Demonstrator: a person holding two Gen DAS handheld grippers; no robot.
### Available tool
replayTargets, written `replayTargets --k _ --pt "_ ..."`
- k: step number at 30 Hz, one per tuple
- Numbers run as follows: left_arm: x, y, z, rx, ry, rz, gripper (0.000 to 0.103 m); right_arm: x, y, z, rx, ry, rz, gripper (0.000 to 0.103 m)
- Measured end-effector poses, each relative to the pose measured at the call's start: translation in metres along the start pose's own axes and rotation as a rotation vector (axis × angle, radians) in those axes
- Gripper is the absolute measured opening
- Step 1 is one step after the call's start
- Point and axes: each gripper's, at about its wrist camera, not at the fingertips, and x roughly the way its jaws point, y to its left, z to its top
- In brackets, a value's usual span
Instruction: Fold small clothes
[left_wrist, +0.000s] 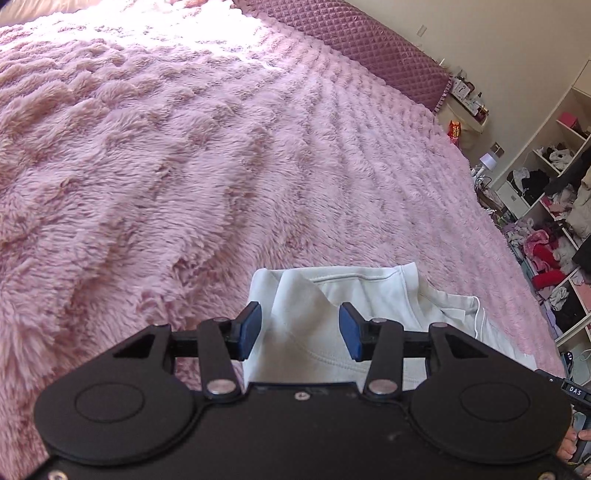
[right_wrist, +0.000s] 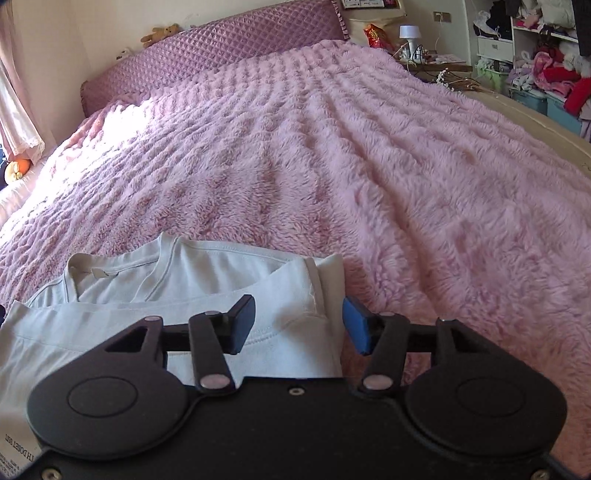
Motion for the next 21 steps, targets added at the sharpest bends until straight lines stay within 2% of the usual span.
replayTargets --k 5,7,8,9,10,11,13,16,18,21 --pt "0.013 -0.009 -0.003 0.068 0.013 0.050 0.042 0.009 0.001 -0.003 -0.006 0.003 0.010 0.046" --pt "0.018 -0.009 -0.005 0.085 0.022 0.062 0.041 0.011 0.003 -0.004 -0.007 0.004 -0.002 0.034" --pt "0.018 -0.008 -0.006 0.089 0.021 0.065 0.041 0.009 0.007 -0.006 -0.006 -0.001 -0.006 0.032" --pt "0.018 -0.007 -0.007 0.090 0.022 0.067 0.038 0.008 0.006 -0.006 -0.004 -0.003 -0.007 0.024" --pt "0.019 -0.007 -0.007 0.094 0.025 0.071 0.019 0.009 0.007 -0.006 -0.003 -0.003 -0.009 0.020" --pt "0.018 -0.008 -0.010 0.107 0.025 0.086 0.006 0.007 0.007 -0.006 -0.004 -0.008 -0.009 0.020" --pt "0.012 -0.007 -0.010 0.096 -0.011 0.080 0.006 0.003 0.011 -0.005 -0.007 -0.026 -0.011 0.017" --pt "-0.008 -0.012 -0.009 0.107 -0.096 0.110 0.006 -0.005 0.018 -0.001 -0.008 -0.071 0.008 0.017" --pt "-0.005 -0.010 -0.007 0.110 -0.078 0.133 0.006 0.001 0.020 0.002 -0.011 -0.057 -0.002 0.017" --pt "0.019 0.001 -0.011 0.091 0.003 0.169 0.008 0.023 0.018 -0.001 -0.030 -0.012 -0.056 0.016"
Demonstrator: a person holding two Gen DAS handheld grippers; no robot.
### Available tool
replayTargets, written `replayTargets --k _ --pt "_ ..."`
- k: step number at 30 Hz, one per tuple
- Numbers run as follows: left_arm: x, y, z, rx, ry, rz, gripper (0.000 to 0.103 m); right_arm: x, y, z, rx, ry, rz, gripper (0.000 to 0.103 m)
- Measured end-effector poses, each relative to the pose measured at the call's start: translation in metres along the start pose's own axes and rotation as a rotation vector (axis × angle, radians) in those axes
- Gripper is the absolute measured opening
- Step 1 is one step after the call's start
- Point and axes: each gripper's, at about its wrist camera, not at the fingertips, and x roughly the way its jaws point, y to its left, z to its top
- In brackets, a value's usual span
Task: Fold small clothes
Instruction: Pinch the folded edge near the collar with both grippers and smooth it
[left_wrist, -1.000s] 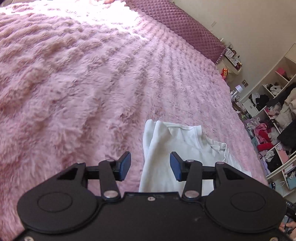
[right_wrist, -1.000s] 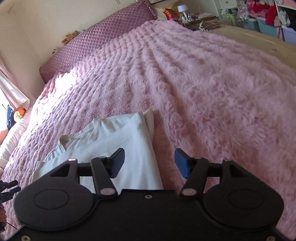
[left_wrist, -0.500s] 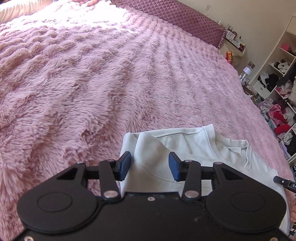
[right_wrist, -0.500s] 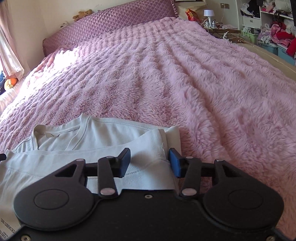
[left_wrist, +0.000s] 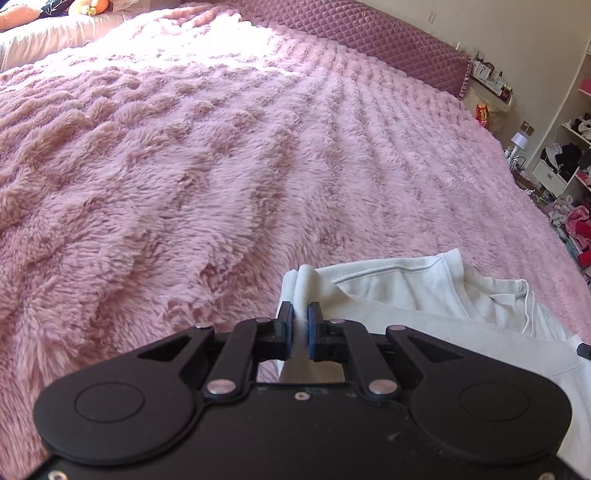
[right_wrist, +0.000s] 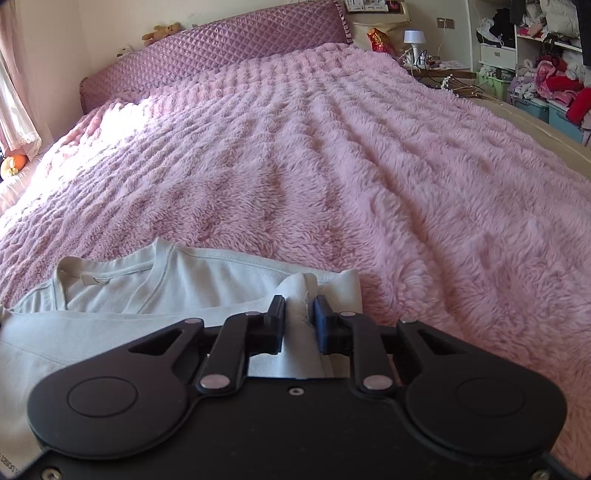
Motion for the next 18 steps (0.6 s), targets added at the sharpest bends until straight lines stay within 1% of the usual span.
replayTargets --k 2,3,4,5,6,7,9,10,13,14,16,18 --pt "0.009 0.003 -0.005 -0.008 0.022 0.007 0.015 0.009 -0.007 -0.004 0.024 0.032 0.002 0.017" --pt "0.008 0.004 -0.005 -0.004 0.019 0.005 0.017 0.007 -0.010 -0.004 0.042 0.027 0.010 0.017" --pt "0.004 0.006 -0.003 -0.015 0.019 0.002 0.026 0.002 -0.013 -0.004 0.057 0.024 0.020 0.025" --pt "-0.002 0.010 -0.002 -0.042 0.031 0.006 0.036 -0.008 -0.016 -0.003 0.079 0.027 0.032 0.031" --pt "-0.010 0.015 -0.001 -0.057 0.041 -0.011 0.040 -0.020 -0.019 -0.004 0.093 0.026 0.052 0.041" --pt "-0.019 0.019 -0.002 -0.062 0.046 -0.028 0.040 -0.034 -0.023 -0.007 0.098 0.018 0.076 0.046" --pt "-0.051 0.030 -0.014 -0.074 0.050 -0.044 0.041 -0.064 -0.030 -0.016 0.106 0.019 0.121 0.047" --pt "-0.066 0.037 -0.022 -0.094 0.060 -0.049 0.043 -0.082 -0.035 -0.025 0.120 0.029 0.135 0.047" --pt "-0.106 0.061 -0.056 -0.185 0.109 -0.087 0.043 -0.125 -0.053 -0.057 0.197 0.067 0.143 0.048" --pt "-0.120 0.070 -0.074 -0.223 0.128 -0.112 0.044 -0.138 -0.058 -0.070 0.226 0.079 0.145 0.048" --pt "-0.134 0.082 -0.099 -0.275 0.153 -0.125 0.044 -0.154 -0.064 -0.090 0.246 0.095 0.138 0.048" --pt "-0.143 0.084 -0.115 -0.302 0.153 -0.138 0.044 -0.161 -0.065 -0.104 0.238 0.110 0.134 0.048"
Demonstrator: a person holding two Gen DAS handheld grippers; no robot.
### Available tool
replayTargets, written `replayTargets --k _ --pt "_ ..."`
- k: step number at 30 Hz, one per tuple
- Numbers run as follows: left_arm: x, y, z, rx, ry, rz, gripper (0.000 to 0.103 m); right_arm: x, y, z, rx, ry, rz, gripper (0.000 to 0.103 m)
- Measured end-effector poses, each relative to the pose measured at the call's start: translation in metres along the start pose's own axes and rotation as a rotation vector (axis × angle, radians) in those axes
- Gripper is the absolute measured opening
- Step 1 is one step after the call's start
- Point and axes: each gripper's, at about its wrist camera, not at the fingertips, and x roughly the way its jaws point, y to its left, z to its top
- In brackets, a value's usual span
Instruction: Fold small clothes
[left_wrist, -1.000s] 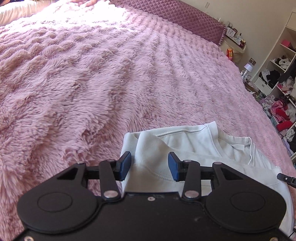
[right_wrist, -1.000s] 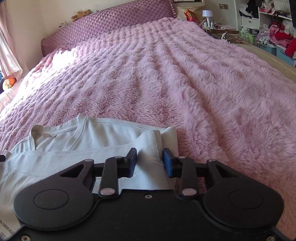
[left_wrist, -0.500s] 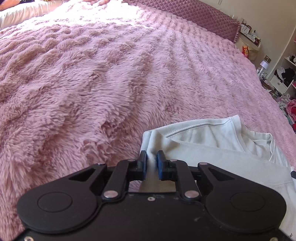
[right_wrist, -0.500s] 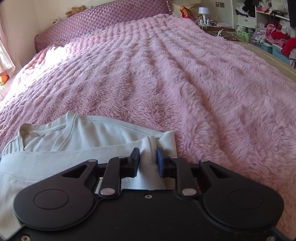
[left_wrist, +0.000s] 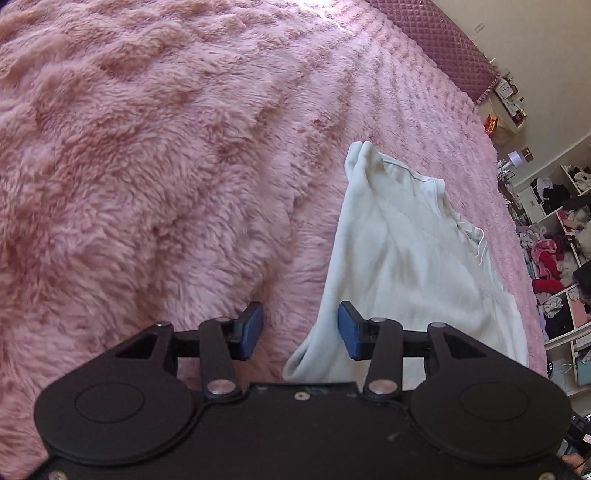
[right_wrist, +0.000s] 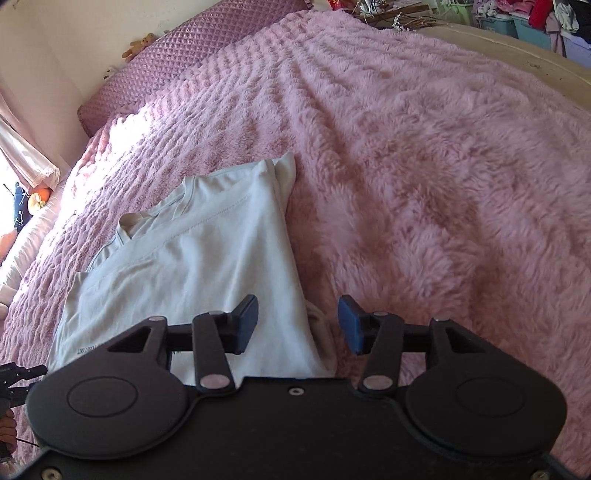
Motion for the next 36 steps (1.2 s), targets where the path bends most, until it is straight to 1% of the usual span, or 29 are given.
replayTargets --k 2,3,5,6,7,8,9,10,12,14,15,17,18,19,20,21,22,23,25,26,27,28,29,30,31,32,34,35,36 --pt "-0.002 0.000 -0.006 -0.019 -0.017 -0.017 0.044 -0.002 0.002 -0.007 -0.002 -0.007 -0.011 0.048" --pt "-0.001 -0.001 -0.007 -0.027 -0.013 -0.030 0.043 -0.001 0.005 -0.008 -0.010 -0.019 -0.004 0.048" --pt "0.002 -0.007 -0.009 -0.026 -0.005 -0.052 0.040 0.004 0.011 -0.009 -0.036 -0.022 0.004 0.049" --pt "0.005 -0.010 -0.010 -0.017 0.007 -0.045 0.037 0.008 0.014 -0.010 -0.040 -0.006 0.000 0.048" --pt "0.008 -0.014 -0.011 -0.006 0.014 -0.025 0.021 0.015 0.017 -0.010 -0.048 0.026 0.004 0.041" --pt "0.011 -0.017 -0.012 0.000 0.026 -0.007 0.016 0.020 0.018 -0.010 -0.056 0.053 0.006 0.028" --pt "0.012 -0.019 -0.014 -0.001 0.028 -0.001 0.011 0.023 0.020 -0.010 -0.063 0.063 -0.005 0.006" --pt "0.009 -0.020 -0.014 -0.004 0.022 -0.003 0.008 0.021 0.024 -0.009 -0.075 0.059 -0.017 0.005" --pt "-0.006 -0.025 -0.009 0.011 -0.002 -0.030 0.006 0.006 0.027 -0.006 -0.075 0.021 -0.005 0.005" --pt "-0.022 -0.033 -0.006 0.070 -0.003 -0.041 0.006 -0.013 0.023 -0.003 -0.061 -0.013 0.013 0.002" --pt "-0.026 -0.035 -0.008 0.092 0.001 -0.035 0.006 -0.018 0.020 -0.003 -0.054 -0.013 0.015 0.001" --pt "-0.019 -0.036 -0.010 0.145 0.041 0.003 0.007 -0.014 0.007 -0.007 -0.036 0.024 -0.006 0.000" --pt "-0.012 -0.034 -0.013 0.157 0.057 0.028 0.007 -0.009 0.003 -0.010 -0.040 0.035 -0.050 0.000" --pt "0.000 -0.029 -0.015 0.170 0.082 0.055 0.009 0.001 -0.006 -0.014 -0.044 0.057 -0.063 0.000" --pt "0.013 -0.022 -0.020 0.176 0.100 0.066 0.011 0.009 -0.017 -0.018 -0.013 0.074 -0.051 0.000" --pt "0.021 -0.013 -0.022 0.157 0.112 0.054 0.014 0.012 -0.024 -0.021 0.027 0.070 -0.038 0.000" --pt "0.025 -0.007 -0.022 0.135 0.114 0.039 0.015 0.013 -0.030 -0.023 0.063 0.059 -0.022 0.000" --pt "0.027 0.001 -0.021 0.098 0.113 0.011 0.015 0.012 -0.030 -0.025 0.063 0.051 -0.019 0.000" --pt "0.021 0.009 -0.018 0.042 0.116 -0.029 0.016 0.010 -0.024 -0.025 0.005 0.051 -0.041 0.000" --pt "0.013 0.010 -0.015 0.023 0.117 -0.040 0.017 0.007 -0.018 -0.024 -0.039 0.049 -0.075 0.005" --pt "0.004 0.006 -0.012 0.024 0.106 -0.028 0.019 0.003 -0.011 -0.022 -0.076 0.037 -0.105 0.015" --pt "-0.004 0.003 -0.010 0.033 0.091 -0.010 0.019 -0.002 -0.006 -0.020 -0.100 0.021 -0.124 0.021" --pt "-0.015 -0.007 -0.008 0.061 0.057 0.028 0.022 -0.008 0.003 -0.017 -0.125 -0.010 -0.150 0.023" --pt "-0.024 -0.018 -0.007 0.095 0.025 0.038 0.023 -0.013 0.014 -0.015 -0.147 -0.050 -0.158 0.025" --pt "-0.030 -0.029 -0.006 0.119 0.005 0.023 0.023 -0.017 0.026 -0.013 -0.160 -0.083 -0.126 0.025" --pt "-0.033 -0.042 -0.005 0.140 -0.007 -0.007 0.023 -0.018 0.041 -0.011 -0.163 -0.100 -0.047 0.024" --pt "-0.031 -0.066 -0.007 0.173 -0.007 -0.066 0.027 -0.011 0.069 -0.009 -0.184 -0.097 0.052 0.024" --pt "-0.022 -0.089 -0.011 0.203 0.006 -0.107 0.028 -0.003 0.088 -0.012 -0.208 -0.081 0.102 0.024" --pt "-0.017 -0.101 -0.015 0.227 0.013 -0.131 0.029 0.005 0.105 -0.016 -0.224 -0.066 0.141 0.024"
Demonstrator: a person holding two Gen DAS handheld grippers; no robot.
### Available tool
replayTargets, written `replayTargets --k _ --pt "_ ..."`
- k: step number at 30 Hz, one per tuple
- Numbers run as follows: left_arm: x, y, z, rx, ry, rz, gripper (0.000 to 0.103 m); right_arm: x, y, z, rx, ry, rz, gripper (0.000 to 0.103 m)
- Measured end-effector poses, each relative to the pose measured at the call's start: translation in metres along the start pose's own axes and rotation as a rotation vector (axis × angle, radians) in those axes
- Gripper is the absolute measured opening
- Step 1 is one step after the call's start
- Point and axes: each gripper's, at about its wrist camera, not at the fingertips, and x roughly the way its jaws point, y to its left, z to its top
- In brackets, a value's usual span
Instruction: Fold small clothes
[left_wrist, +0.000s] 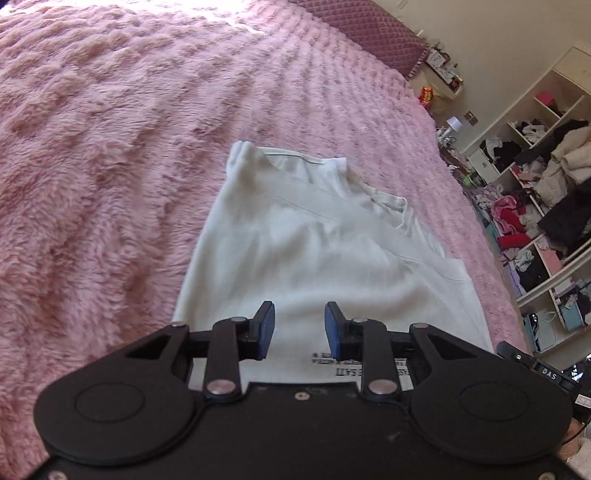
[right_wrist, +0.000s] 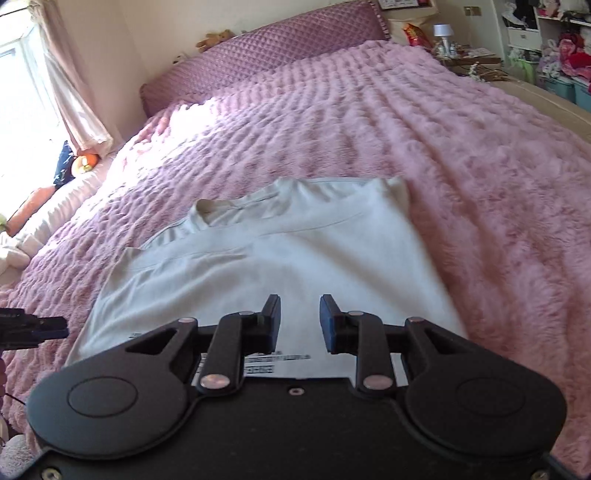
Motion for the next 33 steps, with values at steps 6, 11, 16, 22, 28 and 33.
replayTargets --k 6,11,16,22,28,33 --pt "0.066 -0.062 -0.028 0.074 0.098 -0.069 0.030 0.062 0.069 -0.031 -0.037 0.102 0.085 0.024" --pt "0.086 -0.052 -0.050 0.094 0.123 -0.031 0.032 0.059 0.054 -0.045 -0.028 0.124 0.007 0.013" --pt "0.054 -0.010 -0.039 0.055 0.084 0.061 0.031 0.020 -0.012 -0.035 0.020 0.074 -0.169 0.013" --pt "0.030 0.053 -0.042 -0.061 0.037 0.132 0.023 -0.009 -0.088 -0.045 0.124 0.071 -0.287 0.008" --pt "0.015 0.064 -0.027 -0.191 0.037 0.051 0.027 -0.010 -0.073 -0.034 0.088 0.068 -0.301 0.013" --pt "0.031 -0.002 0.007 -0.014 -0.010 -0.058 0.036 0.014 -0.029 0.002 0.061 -0.009 -0.100 0.017"
